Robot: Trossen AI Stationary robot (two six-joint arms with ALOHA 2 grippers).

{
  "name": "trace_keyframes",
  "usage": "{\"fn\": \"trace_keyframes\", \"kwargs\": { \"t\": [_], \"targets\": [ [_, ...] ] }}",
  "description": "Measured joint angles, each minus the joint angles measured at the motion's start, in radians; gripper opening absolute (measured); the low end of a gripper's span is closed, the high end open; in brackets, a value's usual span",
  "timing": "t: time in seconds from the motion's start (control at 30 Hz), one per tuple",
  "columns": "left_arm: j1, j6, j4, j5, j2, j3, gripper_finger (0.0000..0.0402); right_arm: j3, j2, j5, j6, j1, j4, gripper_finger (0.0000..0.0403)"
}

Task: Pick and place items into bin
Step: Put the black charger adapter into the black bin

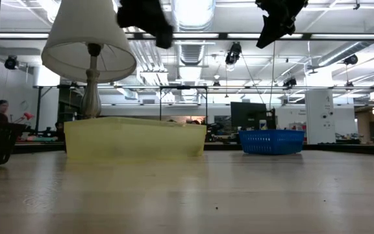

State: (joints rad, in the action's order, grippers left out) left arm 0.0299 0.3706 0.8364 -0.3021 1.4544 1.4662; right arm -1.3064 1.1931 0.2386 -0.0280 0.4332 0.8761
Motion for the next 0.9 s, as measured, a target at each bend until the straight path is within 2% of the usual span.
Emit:
{"fn": "trace_keyframes", "kwargs": {
  "t": [0.27,0.47,0.63,0.77,0.9],
  "targets": [
    [0.117,0.251,0.387,0.148,-0.017,0.0,0.0138,0.0,0.0,0.0,0.002,0.0,0.0,0.0068],
    [0.229,0.278,0.579,0.288,-0.013,-0.029,0.0138,0.0,0.0,0.0,0.002,0.0,0.0,0.0068],
    [0.303,0.282,0.592,0.368,-0.01,-0.11,0.0138,0.0,0.0,0.0,0.002,-0.001,-0.001,0.0068],
    [0.349,0.349,0.577,0.446,0.004,-0.182,0.0138,0.0,0.0,-0.001,0.002,-0.001,-0.002,0.0068],
    [0.397,0.357,0.48,0.552,0.005,-0.225,0.0138,0.0,0.0,-0.001,0.002,-0.001,-0.003,0.0068]
  ]
}}
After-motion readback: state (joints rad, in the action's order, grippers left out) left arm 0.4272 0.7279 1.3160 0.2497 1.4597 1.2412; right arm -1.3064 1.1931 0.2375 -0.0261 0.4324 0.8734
